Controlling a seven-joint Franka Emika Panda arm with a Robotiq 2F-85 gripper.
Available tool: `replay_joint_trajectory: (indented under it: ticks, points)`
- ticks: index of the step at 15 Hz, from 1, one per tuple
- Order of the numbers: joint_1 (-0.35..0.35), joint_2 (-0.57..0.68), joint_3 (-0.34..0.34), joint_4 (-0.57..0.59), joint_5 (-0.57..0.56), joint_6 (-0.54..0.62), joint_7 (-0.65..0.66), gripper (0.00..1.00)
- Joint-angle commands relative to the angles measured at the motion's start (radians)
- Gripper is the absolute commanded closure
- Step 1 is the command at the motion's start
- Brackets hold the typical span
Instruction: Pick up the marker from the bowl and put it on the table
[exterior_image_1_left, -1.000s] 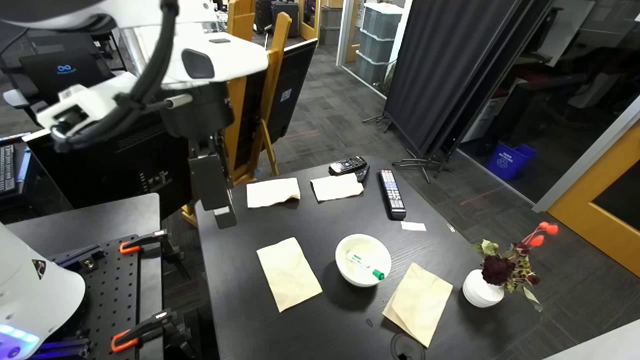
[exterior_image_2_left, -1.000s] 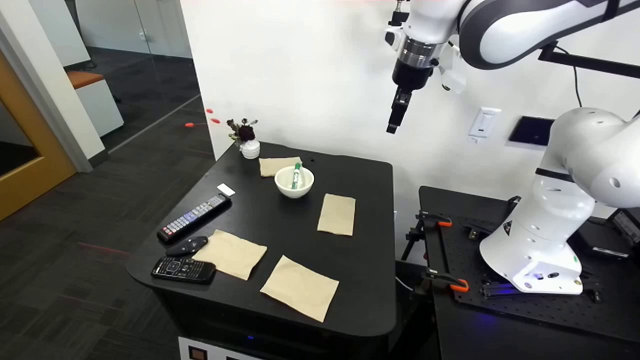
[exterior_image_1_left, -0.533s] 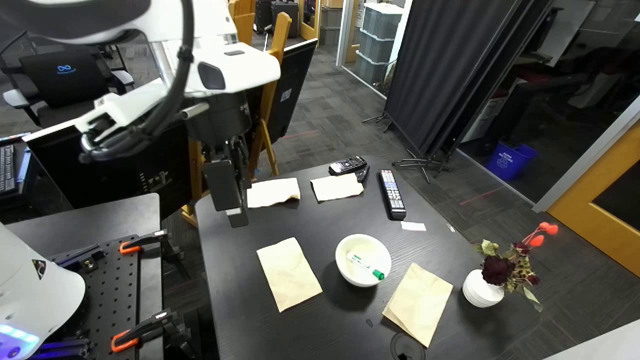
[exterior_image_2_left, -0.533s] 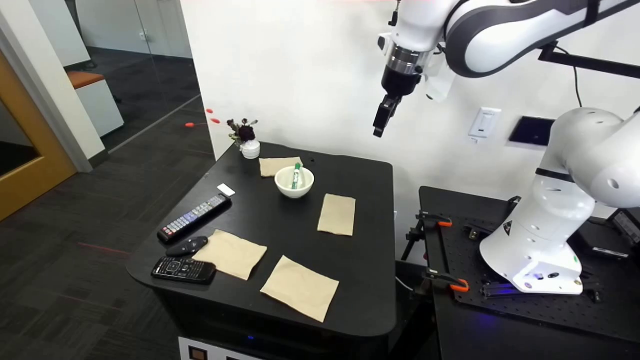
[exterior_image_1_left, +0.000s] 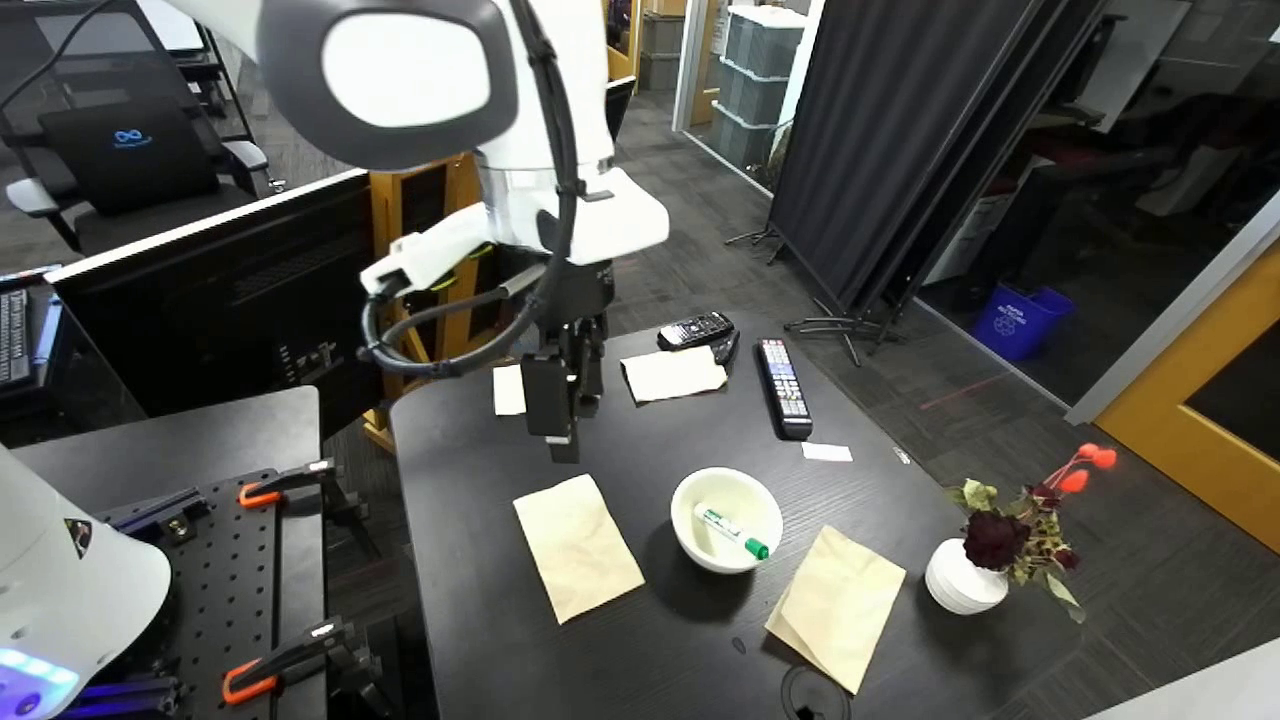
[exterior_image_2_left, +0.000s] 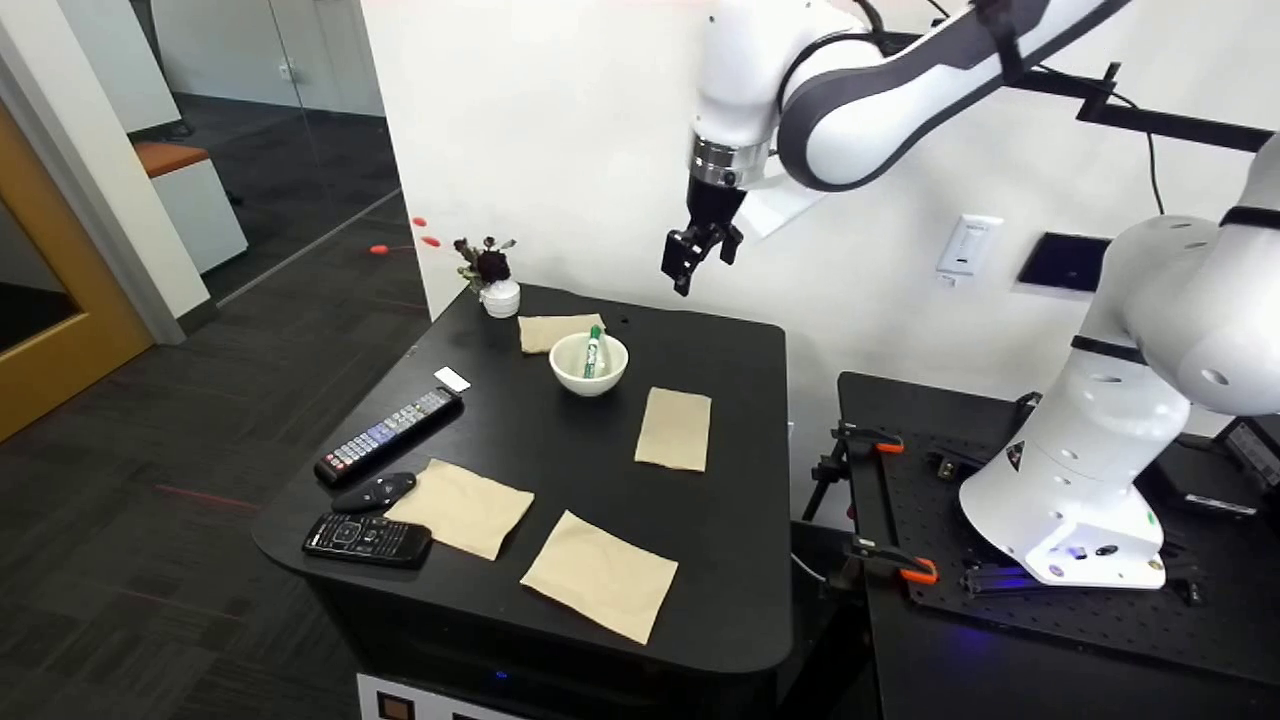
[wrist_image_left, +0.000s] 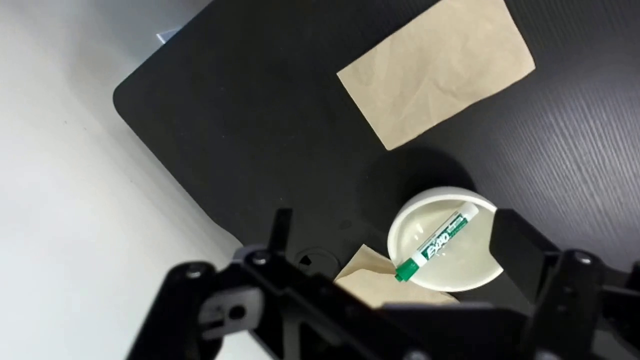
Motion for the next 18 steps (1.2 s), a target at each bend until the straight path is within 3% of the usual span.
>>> replay_joint_trajectory:
  ticks: [1, 9, 18]
  points:
    - [0.010, 0.180, -0.016, 0.159, 0.003, 0.013, 0.125, 0.00]
    - [0.080, 0.405, -0.104, 0.328, 0.047, 0.142, 0.260, 0.00]
    - [0.120, 0.418, -0.148, 0.321, 0.056, 0.165, 0.257, 0.00]
